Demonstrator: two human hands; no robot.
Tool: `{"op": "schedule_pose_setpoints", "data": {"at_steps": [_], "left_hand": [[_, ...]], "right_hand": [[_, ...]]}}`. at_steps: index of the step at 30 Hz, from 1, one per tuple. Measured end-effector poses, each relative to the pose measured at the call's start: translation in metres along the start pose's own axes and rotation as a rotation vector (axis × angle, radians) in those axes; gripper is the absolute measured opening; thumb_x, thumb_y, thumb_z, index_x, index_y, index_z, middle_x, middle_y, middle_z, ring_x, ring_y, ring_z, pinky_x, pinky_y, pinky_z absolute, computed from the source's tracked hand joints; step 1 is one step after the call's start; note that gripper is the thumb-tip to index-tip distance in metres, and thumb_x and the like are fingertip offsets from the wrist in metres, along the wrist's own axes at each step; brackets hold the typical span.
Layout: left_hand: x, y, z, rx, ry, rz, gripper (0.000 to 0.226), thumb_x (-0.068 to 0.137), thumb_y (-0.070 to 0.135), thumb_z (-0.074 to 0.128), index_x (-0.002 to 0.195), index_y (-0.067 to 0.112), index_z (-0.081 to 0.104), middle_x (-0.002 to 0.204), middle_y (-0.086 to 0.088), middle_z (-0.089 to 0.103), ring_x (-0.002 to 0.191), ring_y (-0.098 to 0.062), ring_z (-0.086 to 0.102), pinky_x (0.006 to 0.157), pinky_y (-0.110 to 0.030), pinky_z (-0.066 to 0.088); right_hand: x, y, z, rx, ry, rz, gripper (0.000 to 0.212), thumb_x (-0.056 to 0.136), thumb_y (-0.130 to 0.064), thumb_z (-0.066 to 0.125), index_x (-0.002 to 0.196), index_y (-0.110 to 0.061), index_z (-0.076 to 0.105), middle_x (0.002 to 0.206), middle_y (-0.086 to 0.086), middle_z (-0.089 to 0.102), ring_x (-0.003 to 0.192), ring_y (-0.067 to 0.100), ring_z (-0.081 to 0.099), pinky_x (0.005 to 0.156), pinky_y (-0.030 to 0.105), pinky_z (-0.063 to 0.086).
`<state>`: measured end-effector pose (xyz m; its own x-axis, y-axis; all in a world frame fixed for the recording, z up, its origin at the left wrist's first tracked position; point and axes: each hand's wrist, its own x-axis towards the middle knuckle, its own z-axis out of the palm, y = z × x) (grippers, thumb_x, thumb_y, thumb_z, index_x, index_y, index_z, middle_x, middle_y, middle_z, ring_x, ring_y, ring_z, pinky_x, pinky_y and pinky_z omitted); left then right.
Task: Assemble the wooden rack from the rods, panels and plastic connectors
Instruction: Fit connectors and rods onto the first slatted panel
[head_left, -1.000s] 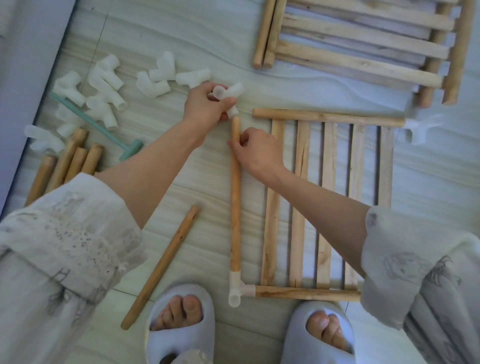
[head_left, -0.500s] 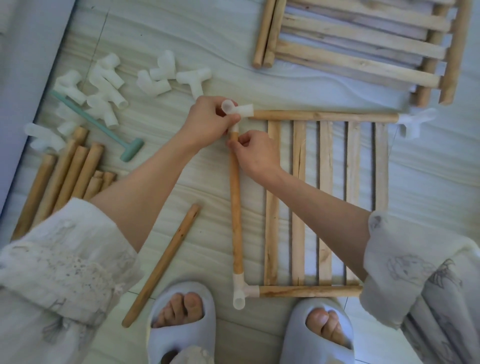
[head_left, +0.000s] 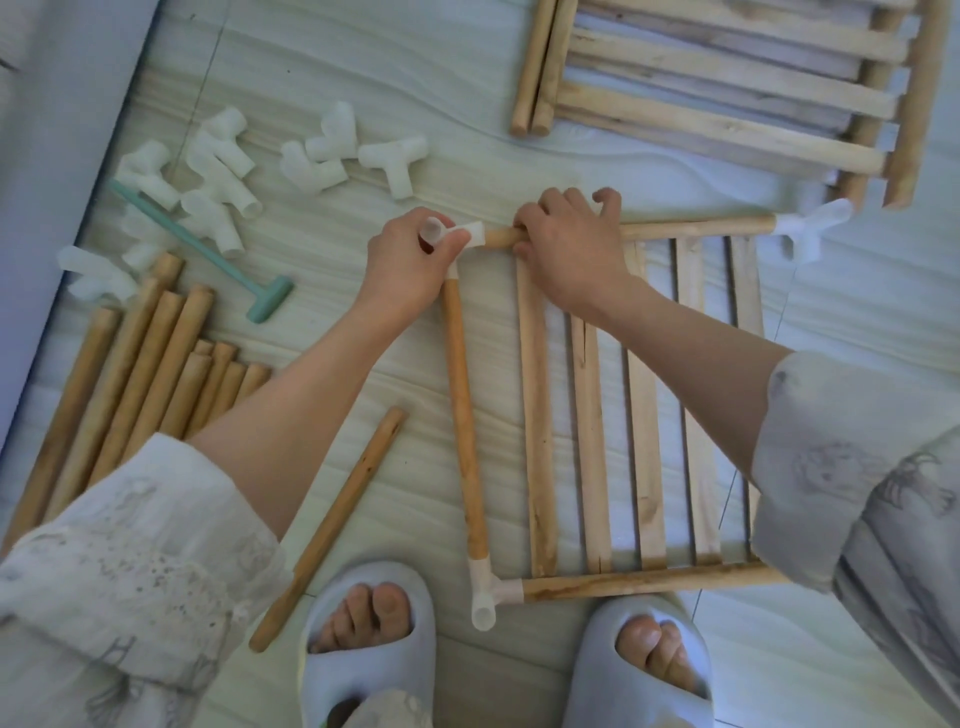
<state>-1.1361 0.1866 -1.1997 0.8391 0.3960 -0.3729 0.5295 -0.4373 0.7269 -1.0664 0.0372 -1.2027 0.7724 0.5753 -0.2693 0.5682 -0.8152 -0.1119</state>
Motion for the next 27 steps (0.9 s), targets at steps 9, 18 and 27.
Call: {"op": "schedule_pose_setpoints", "data": {"at_steps": [9,18,27], "left_hand": [[-0.001,0.007,-0.004,-0.024,-0.022,-0.055,0.023,0.089,0.030,0.060,0.108,0.019,0.065,0.080,0.008,0.055,0.083,-0.013,0.055,0.077,-0.026,0.047],[-0.005,0.009,-0.008,-0.057,-0.050,-0.034,0.015,0.085,0.027,0.065,0.100,0.022,0.067,0.079,0.014,0.058,0.072,0.000,0.052,0.059,-0.005,0.040],[-0.016,0.031,-0.005,-0.051,0.028,-0.008,0.020,0.087,0.019,0.061,0.106,0.017,0.066,0.088,0.001,0.064,0.093,-0.017,0.062,0.083,-0.024,0.050]], "right_hand": [[-0.004,0.007,-0.002,0.045,0.007,-0.016,0.024,0.098,-0.020,0.040,0.118,-0.009,0.047,0.119,0.011,0.046,0.107,0.030,0.044,0.083,0.042,0.032],[-0.008,-0.001,-0.005,0.069,0.052,-0.069,0.025,0.098,-0.022,0.040,0.118,-0.011,0.049,0.117,0.009,0.046,0.105,0.027,0.044,0.085,0.041,0.031],[-0.013,-0.005,-0.016,0.142,0.196,-0.174,0.022,0.092,-0.012,0.049,0.109,-0.003,0.058,0.107,0.016,0.051,0.098,0.032,0.047,0.074,0.033,0.022]]}}
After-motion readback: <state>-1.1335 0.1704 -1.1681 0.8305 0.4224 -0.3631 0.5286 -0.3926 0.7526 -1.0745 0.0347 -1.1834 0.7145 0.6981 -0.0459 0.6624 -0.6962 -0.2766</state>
